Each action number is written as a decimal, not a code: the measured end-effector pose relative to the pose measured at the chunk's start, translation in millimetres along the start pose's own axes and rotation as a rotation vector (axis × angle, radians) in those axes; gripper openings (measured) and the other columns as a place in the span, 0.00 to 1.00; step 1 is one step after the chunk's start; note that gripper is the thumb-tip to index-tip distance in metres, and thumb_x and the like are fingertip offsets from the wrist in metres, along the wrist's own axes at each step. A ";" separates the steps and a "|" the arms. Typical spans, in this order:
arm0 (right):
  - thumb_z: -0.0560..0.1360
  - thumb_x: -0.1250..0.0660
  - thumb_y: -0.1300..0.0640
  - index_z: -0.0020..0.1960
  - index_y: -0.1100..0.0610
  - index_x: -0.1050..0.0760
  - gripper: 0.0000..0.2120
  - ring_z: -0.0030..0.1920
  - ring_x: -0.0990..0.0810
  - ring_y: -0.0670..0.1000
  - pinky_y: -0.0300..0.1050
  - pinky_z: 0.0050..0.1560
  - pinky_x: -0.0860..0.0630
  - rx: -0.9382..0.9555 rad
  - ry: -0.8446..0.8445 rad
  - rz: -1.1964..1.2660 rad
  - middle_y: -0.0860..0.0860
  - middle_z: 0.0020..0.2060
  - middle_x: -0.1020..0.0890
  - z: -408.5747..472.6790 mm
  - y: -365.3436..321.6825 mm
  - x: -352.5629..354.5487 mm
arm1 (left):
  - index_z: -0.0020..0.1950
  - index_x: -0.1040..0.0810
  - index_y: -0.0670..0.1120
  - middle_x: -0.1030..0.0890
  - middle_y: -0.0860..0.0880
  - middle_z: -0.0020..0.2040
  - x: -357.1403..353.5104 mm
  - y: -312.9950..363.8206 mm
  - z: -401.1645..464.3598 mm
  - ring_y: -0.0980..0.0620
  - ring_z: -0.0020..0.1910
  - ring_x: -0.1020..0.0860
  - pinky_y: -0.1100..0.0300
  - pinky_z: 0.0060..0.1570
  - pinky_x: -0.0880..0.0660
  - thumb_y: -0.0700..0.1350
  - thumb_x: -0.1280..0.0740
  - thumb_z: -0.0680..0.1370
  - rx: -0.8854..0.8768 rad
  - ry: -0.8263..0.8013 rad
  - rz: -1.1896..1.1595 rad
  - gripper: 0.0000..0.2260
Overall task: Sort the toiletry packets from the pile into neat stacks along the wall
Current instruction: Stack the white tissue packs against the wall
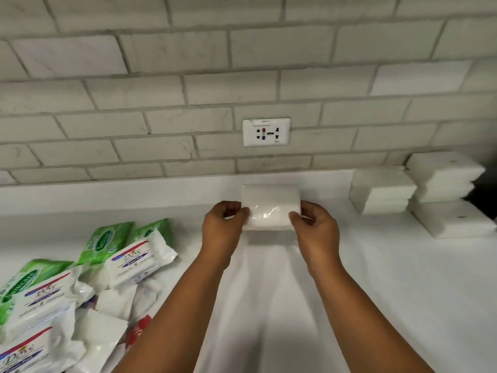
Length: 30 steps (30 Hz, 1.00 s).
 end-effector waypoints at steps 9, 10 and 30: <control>0.75 0.32 0.57 0.57 0.52 0.25 0.11 0.46 0.21 0.44 0.31 0.45 0.30 0.035 0.169 -0.108 0.41 0.44 0.21 80.5 12.3 159.5 | 0.46 0.20 0.53 0.18 0.49 0.46 -181.1 12.4 -31.6 0.49 0.46 0.19 0.55 0.50 0.19 0.40 0.33 0.76 0.025 -0.191 -0.083 0.08; 0.75 0.32 0.57 0.57 0.53 0.25 0.11 0.46 0.22 0.45 0.32 0.45 0.30 0.043 0.175 -0.129 0.42 0.44 0.21 90.6 12.0 172.2 | 0.46 0.20 0.52 0.18 0.50 0.47 -197.9 15.6 -30.3 0.49 0.46 0.19 0.56 0.49 0.20 0.40 0.33 0.76 0.027 -0.204 -0.085 0.07; 0.79 0.39 0.56 0.68 0.62 0.31 0.19 0.64 0.27 0.57 0.44 0.63 0.34 0.226 0.090 -0.777 0.58 0.61 0.23 239.5 13.7 230.3 | 0.44 0.19 0.45 0.16 0.43 0.47 -342.2 35.1 39.7 0.47 0.45 0.19 0.57 0.46 0.19 0.41 0.31 0.77 0.068 -0.248 -0.058 0.03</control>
Point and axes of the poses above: each hand's wrist, its own z-axis towards the middle knuckle, its own x-axis out of the back of the hand, y = z × x, the point moved 1 cm from there along z, towards the middle knuckle
